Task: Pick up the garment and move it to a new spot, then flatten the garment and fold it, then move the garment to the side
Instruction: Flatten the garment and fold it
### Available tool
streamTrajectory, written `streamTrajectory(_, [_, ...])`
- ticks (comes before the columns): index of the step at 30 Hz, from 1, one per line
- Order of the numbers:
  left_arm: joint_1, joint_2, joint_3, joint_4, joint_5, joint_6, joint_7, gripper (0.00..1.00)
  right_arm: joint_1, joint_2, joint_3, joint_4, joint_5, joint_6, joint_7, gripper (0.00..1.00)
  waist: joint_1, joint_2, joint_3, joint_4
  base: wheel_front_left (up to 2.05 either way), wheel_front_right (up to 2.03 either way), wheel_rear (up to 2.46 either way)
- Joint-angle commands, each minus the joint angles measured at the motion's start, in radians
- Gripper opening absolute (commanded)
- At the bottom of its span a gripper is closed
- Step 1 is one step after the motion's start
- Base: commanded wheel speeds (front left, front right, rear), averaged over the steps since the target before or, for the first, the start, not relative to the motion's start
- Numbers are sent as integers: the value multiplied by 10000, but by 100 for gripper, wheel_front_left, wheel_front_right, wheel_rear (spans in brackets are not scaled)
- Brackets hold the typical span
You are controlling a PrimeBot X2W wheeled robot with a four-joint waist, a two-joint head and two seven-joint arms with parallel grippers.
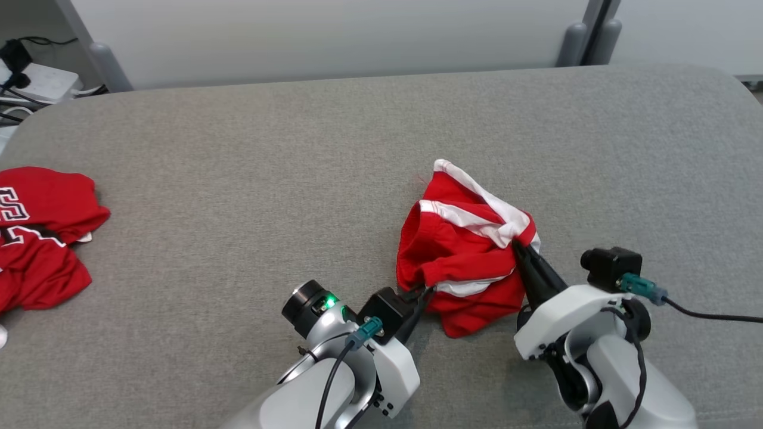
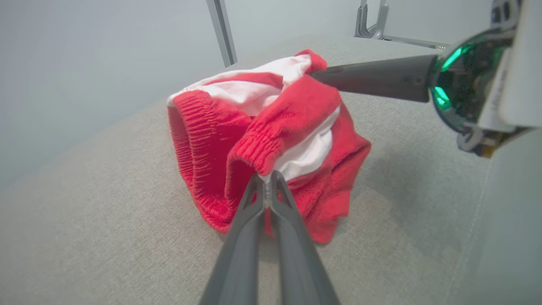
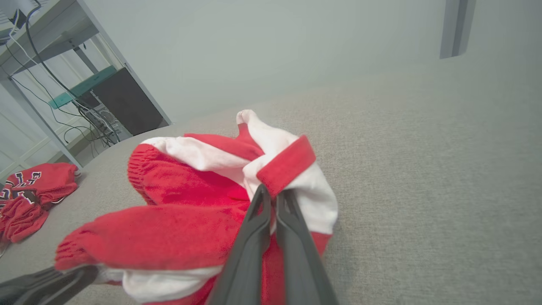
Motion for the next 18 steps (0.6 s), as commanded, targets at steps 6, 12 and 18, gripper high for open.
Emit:
streamTrajectory(6, [559,460,1218,-585,535,252,-132,0,645,99,699,-118,677,42,-118,100,0,0,-409,510,0,0,0])
streamTrajectory(12, [1646,1490,1924,-1360,886,703,-132,0,1097,51,307,-277,398,42,-118,100,0,0,-627,962,0,0,0])
streamTrajectory(18, [2277,2344,2505,-2138,992,1148,-132,0,1196,-237,124,-453,298,42,-118,100,0,0,-609,1410,0,0,0])
